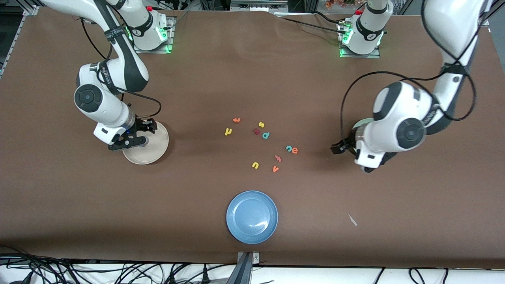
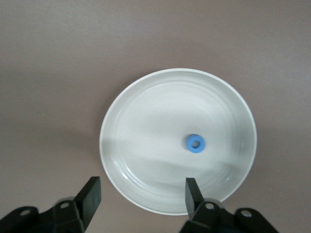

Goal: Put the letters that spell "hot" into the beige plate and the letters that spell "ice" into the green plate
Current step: 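Set the letter in the green plate while the right gripper sets the ring, then grasp the orange letter while the right gripper grasps the yellow letter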

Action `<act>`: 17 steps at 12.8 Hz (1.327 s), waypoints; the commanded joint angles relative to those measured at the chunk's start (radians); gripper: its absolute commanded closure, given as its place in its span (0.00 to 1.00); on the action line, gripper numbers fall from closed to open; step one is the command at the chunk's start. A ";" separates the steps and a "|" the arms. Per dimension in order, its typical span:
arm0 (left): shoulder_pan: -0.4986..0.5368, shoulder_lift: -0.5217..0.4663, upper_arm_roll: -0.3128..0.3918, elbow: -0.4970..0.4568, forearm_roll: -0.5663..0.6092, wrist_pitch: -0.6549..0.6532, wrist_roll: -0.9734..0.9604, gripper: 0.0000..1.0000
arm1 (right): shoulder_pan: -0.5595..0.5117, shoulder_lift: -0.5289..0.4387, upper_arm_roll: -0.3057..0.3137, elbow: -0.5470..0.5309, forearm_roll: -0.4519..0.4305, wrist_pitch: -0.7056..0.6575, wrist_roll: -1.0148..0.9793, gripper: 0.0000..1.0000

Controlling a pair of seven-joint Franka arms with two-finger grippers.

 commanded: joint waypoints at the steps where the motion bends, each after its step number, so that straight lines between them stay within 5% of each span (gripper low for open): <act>1: -0.097 0.092 0.010 0.008 0.010 0.182 -0.278 0.01 | 0.002 -0.002 0.069 -0.002 0.030 0.007 0.132 0.21; 5: -0.164 0.198 0.010 0.005 0.202 0.273 -0.525 0.07 | 0.039 0.050 0.212 0.066 0.025 0.008 0.519 0.21; 9: -0.183 0.229 0.010 -0.014 0.262 0.362 -0.638 0.10 | 0.154 0.108 0.216 0.086 -0.028 0.108 0.815 0.21; 12: -0.194 0.247 0.013 -0.014 0.264 0.385 -0.652 0.10 | 0.221 0.199 0.214 0.164 -0.194 0.122 1.057 0.21; 17: -0.209 0.269 0.016 -0.014 0.265 0.404 -0.673 0.19 | 0.318 0.343 0.174 0.302 -0.265 0.125 1.165 0.21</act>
